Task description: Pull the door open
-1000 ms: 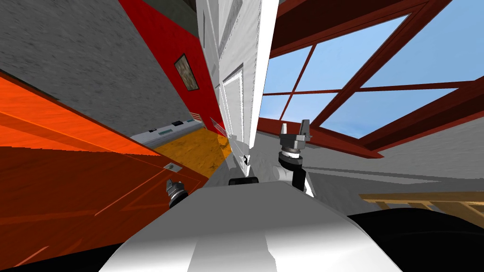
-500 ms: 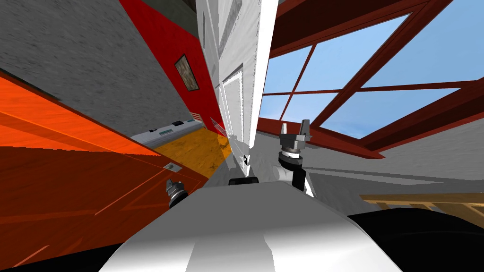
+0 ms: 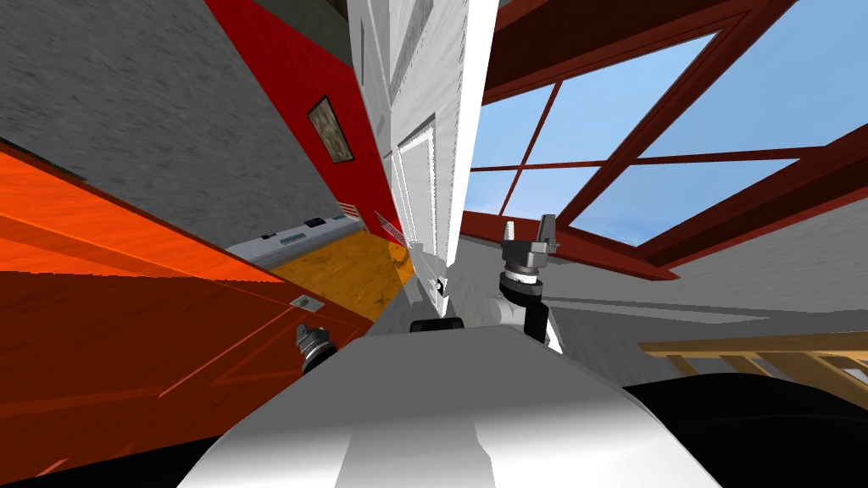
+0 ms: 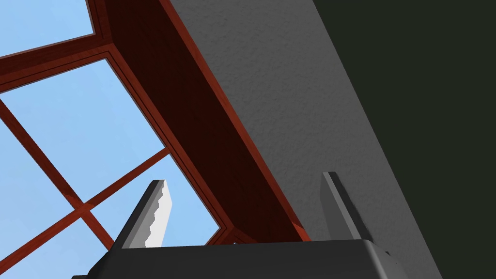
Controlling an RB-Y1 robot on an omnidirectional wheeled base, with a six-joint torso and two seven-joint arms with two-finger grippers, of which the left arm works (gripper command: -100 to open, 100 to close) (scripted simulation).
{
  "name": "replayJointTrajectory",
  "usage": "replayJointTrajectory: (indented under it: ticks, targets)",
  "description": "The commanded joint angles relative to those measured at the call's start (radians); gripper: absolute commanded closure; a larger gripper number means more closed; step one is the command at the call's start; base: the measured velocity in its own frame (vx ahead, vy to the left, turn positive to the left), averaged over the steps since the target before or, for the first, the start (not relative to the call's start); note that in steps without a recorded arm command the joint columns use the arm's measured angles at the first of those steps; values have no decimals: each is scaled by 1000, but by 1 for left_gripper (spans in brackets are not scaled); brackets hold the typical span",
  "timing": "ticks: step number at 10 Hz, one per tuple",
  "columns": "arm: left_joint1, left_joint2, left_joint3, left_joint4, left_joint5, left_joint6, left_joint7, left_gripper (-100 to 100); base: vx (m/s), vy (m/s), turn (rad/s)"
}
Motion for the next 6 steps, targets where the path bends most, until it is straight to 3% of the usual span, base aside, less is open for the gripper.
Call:
replayJointTrajectory:
  ticks: [1, 6]
  targets:
    - [-2, 1, 5, 7, 3, -3, -2, -100, 4, 29, -74]
    - [-2, 1, 5, 7, 3, -3, -2, -100, 1, -1, 1]
